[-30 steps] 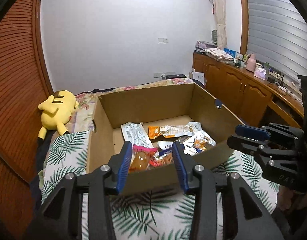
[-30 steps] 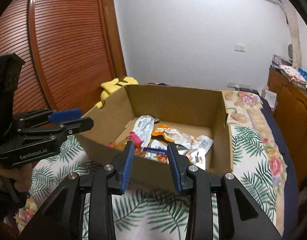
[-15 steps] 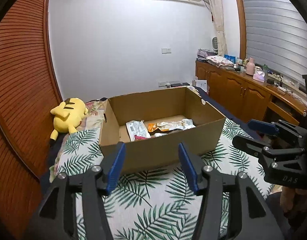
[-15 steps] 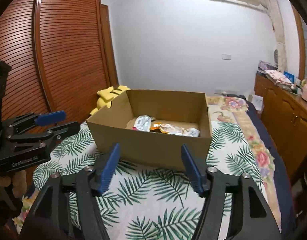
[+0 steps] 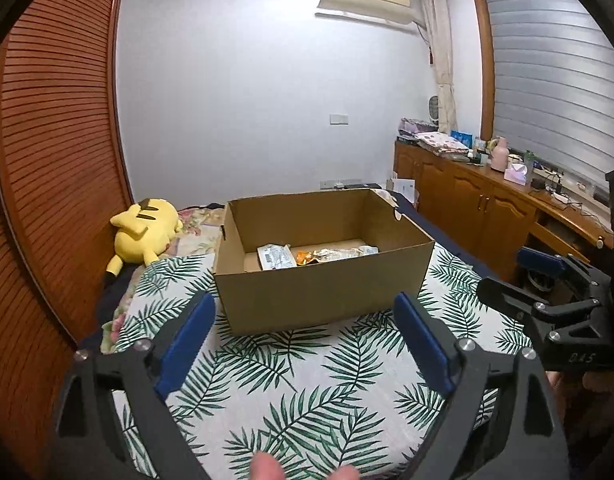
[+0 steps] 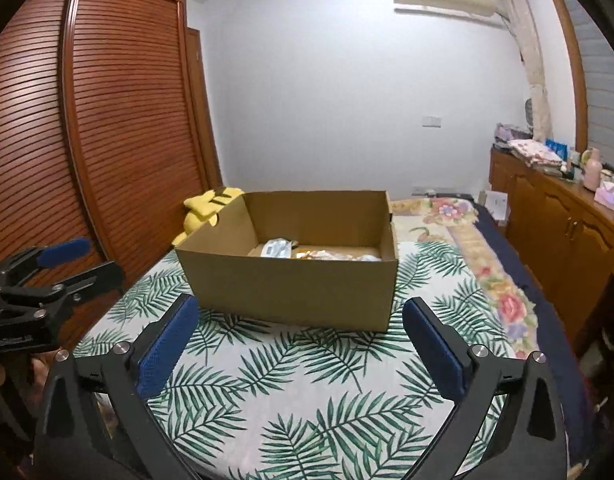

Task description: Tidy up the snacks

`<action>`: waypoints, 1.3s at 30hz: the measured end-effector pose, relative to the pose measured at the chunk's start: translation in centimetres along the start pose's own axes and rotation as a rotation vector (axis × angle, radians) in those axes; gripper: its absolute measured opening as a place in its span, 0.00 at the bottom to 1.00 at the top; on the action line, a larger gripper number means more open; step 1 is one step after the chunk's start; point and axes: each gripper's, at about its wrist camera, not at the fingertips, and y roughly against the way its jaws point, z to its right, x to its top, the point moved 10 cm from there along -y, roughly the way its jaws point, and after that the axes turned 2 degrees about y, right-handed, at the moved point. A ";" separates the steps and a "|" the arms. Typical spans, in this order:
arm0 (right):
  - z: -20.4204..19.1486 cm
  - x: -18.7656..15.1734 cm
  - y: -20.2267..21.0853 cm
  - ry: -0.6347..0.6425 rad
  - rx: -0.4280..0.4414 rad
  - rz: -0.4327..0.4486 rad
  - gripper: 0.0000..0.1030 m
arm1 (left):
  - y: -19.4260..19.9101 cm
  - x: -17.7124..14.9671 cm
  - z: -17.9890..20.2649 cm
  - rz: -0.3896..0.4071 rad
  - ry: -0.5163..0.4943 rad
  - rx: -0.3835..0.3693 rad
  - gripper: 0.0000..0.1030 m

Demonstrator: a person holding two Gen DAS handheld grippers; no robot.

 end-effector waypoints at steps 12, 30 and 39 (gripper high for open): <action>-0.3 -1.0 2.9 0.008 -0.050 0.020 1.00 | 3.0 -1.6 0.4 0.042 -0.005 0.059 0.89; -1.4 -2.2 7.7 0.023 -0.112 0.056 1.00 | 6.6 -3.3 0.5 0.079 0.052 0.087 0.89; -1.5 -3.0 8.0 0.026 -0.130 0.051 1.00 | 6.2 -5.1 -0.2 0.051 0.059 0.103 0.89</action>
